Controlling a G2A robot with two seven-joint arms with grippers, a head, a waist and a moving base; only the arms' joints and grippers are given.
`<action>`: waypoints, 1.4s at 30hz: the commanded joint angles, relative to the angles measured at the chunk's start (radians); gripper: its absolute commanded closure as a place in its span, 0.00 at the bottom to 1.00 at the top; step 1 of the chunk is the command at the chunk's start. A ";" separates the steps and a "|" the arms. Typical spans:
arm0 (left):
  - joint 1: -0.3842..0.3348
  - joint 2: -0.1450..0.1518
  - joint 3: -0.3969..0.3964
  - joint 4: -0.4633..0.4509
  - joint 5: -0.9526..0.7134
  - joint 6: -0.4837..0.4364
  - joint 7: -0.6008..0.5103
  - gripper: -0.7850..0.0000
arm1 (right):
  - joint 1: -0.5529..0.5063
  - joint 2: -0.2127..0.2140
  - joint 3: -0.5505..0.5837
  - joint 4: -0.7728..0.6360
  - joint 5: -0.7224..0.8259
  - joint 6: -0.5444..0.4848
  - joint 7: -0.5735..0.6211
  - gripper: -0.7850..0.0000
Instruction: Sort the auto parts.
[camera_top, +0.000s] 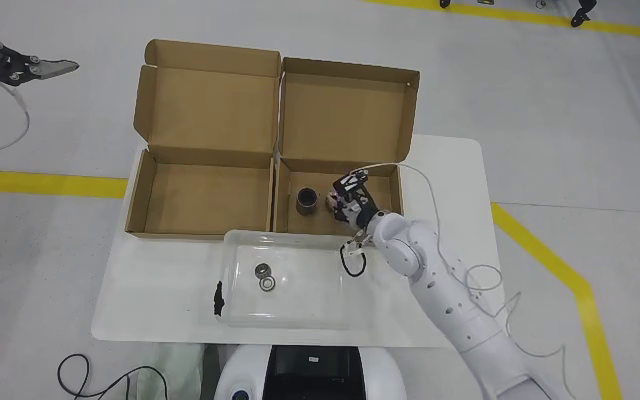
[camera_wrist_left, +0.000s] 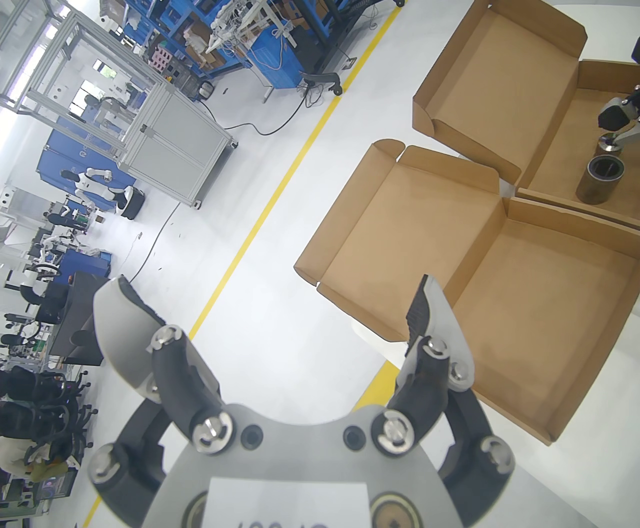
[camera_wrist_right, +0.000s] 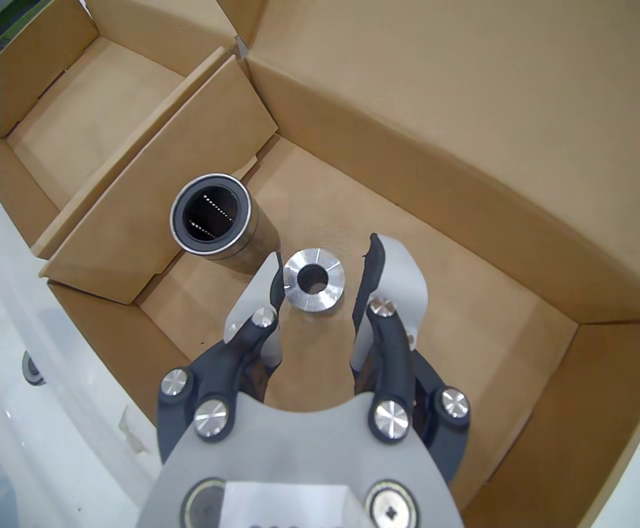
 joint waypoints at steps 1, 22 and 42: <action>0.000 0.000 0.000 0.000 0.000 0.000 0.000 0.00 | -0.010 0.002 0.002 -0.027 -0.011 -0.007 -0.012 0.64; 0.000 0.000 0.000 0.000 0.000 0.000 0.000 0.00 | -0.049 0.011 -0.144 -0.334 -0.097 -0.352 0.041 0.59; 0.000 0.000 0.000 0.000 0.000 0.000 0.000 0.00 | 0.039 -0.028 -0.323 -0.191 -0.078 -0.395 0.256 0.56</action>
